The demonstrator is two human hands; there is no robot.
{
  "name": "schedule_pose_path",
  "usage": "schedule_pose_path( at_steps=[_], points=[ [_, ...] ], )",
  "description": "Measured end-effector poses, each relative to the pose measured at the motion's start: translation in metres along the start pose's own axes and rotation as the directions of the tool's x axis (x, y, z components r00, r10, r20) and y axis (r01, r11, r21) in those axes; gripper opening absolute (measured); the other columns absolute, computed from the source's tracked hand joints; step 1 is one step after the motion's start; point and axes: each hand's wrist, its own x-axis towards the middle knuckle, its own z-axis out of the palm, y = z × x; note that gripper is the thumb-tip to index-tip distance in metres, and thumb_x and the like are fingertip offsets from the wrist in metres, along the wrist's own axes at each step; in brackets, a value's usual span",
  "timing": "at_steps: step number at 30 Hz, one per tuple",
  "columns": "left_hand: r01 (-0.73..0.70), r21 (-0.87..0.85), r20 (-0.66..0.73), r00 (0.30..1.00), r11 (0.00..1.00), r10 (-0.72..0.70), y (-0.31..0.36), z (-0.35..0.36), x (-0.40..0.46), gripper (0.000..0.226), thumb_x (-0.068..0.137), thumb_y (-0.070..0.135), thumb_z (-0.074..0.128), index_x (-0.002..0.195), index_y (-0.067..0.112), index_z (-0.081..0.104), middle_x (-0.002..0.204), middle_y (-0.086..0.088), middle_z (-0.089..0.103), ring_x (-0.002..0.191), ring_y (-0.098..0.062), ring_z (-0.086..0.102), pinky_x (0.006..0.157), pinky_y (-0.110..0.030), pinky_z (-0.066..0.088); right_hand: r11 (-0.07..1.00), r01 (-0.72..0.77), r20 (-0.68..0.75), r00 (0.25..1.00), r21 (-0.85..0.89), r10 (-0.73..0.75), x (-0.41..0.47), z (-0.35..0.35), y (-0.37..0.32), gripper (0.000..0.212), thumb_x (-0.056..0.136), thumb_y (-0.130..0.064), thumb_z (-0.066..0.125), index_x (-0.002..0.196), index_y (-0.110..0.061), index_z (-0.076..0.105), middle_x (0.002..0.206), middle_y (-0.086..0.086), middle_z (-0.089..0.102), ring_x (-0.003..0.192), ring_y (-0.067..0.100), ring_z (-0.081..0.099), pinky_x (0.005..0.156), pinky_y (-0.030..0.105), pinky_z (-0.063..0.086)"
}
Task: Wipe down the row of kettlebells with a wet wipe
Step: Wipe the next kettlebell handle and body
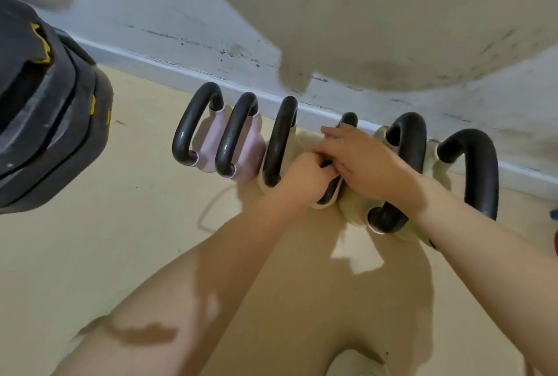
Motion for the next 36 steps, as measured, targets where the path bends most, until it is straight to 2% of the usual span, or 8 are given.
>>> schedule_pose_path(
  at_steps=[5, 9, 12, 17, 22, 27, 32, 36],
  points=[
    [-0.032, -0.006, 0.021, 0.999, 0.999, 0.032, -0.014, 0.004, -0.013, 0.034, 0.093, 0.029, 0.048, 0.095, -0.002, 0.062, 0.081, -0.013, 0.061, 0.075, -0.025, 0.057, 0.073, -0.037, 0.047, 0.997, -0.066, -0.032, 0.997, 0.037, 0.067, 0.003, -0.022, 0.019, 0.036, 0.088, -0.007, 0.042, 0.117, -0.017, 0.061, 0.122, 0.001, 0.059, 0.118, 0.025, 0.052, 0.098, 0.038, 0.043],
    [-0.079, 0.008, -0.009, 0.997, 0.997, 0.079, -0.014, 0.005, -0.01, 0.03, 0.093, 0.025, 0.049, 0.074, 0.004, 0.058, 0.065, -0.006, 0.054, 0.06, -0.017, 0.048, 0.057, -0.029, 0.036, 0.99, 0.137, 0.084, 0.987, -0.019, -0.135, -0.002, -0.007, 0.008, 0.039, 0.081, -0.023, 0.033, 0.092, -0.01, 0.068, 0.097, 0.007, 0.067, 0.103, 0.029, 0.057, 0.096, 0.043, 0.041],
    [-0.074, -0.053, -0.008, 0.997, 0.996, 0.073, -0.014, 0.003, -0.008, 0.036, 0.092, 0.027, 0.05, 0.088, -0.007, 0.061, 0.073, -0.015, 0.058, 0.068, -0.023, 0.052, 0.064, -0.032, 0.038, 0.998, -0.037, -0.068, 0.997, 0.057, 0.041, 0.008, -0.01, 0.015, 0.043, 0.093, -0.031, 0.03, 0.083, -0.012, 0.068, 0.09, 0.003, 0.064, 0.098, 0.023, 0.055, 0.085, 0.044, 0.048],
    [-0.08, -0.075, 0.008, 0.997, 0.994, 0.081, -0.025, -0.004, -0.013, 0.033, 0.091, 0.023, 0.051, 0.082, -0.008, 0.058, 0.07, -0.018, 0.057, 0.065, -0.02, 0.05, 0.06, -0.025, 0.038, 0.963, 0.161, 0.178, 0.976, -0.218, -0.123, 0.022, -0.008, 0.004, 0.066, 0.089, -0.048, 0.006, 0.074, -0.018, 0.063, 0.075, -0.003, 0.061, 0.082, 0.018, 0.054, 0.098, 0.039, 0.036],
    [-0.109, -0.105, -0.025, 0.994, 0.988, 0.107, -0.046, -0.002, -0.023, 0.04, 0.08, 0.041, 0.049, 0.083, 0.002, 0.06, 0.081, -0.024, 0.065, 0.067, -0.027, 0.056, 0.075, -0.05, 0.05, 0.951, -0.245, 0.134, 0.966, 0.189, 0.222, 0.043, -0.016, 0.021, 0.058, 0.099, -0.042, 0.029, 0.077, 0.001, 0.061, 0.076, 0.015, 0.06, 0.079, 0.033, 0.057, 0.078, 0.043, 0.045],
    [-0.145, -0.141, -0.015, 0.989, 0.979, 0.144, -0.055, -0.008, -0.026, 0.031, 0.089, 0.028, 0.051, 0.084, -0.002, 0.057, 0.081, -0.028, 0.061, 0.067, -0.029, 0.053, 0.071, -0.048, 0.046, 0.996, 0.079, 0.121, 0.989, 0.037, -0.082, 0.028, -0.005, -0.002, 0.056, 0.093, -0.045, 0.03, 0.058, -0.007, 0.053, 0.053, 0.009, 0.048, 0.059, 0.025, 0.046, 0.064, 0.037, 0.042],
    [-0.158, -0.108, -0.04, 0.987, 0.982, 0.154, -0.049, -0.008, -0.025, 0.033, 0.092, 0.028, 0.05, 0.087, -0.004, 0.059, 0.084, -0.029, 0.064, 0.079, -0.04, 0.061, 0.081, -0.053, 0.048, 0.939, -0.232, -0.09, 0.961, 0.254, 0.262, 0.036, 0.004, -0.006, 0.047, 0.099, -0.025, 0.028, 0.084, 0.005, 0.061, 0.084, 0.023, 0.062, 0.083, 0.035, 0.053, 0.08, 0.045, 0.044],
    [-0.165, -0.105, -0.033, 0.986, 0.981, 0.162, -0.045, -0.009, -0.021, 0.034, 0.091, 0.03, 0.05, 0.087, -0.003, 0.059, 0.084, -0.028, 0.064, 0.08, -0.04, 0.061, 0.079, -0.051, 0.049, 0.52, -0.366, -0.022, 0.803, 0.772, 0.596, 0.032, 0.014, -0.019, 0.043, 0.096, -0.041, 0.029, 0.125, -0.017, 0.05, 0.128, 0.002, 0.051, 0.118, 0.015, 0.046, 0.099, 0.035, 0.033]
  ],
)
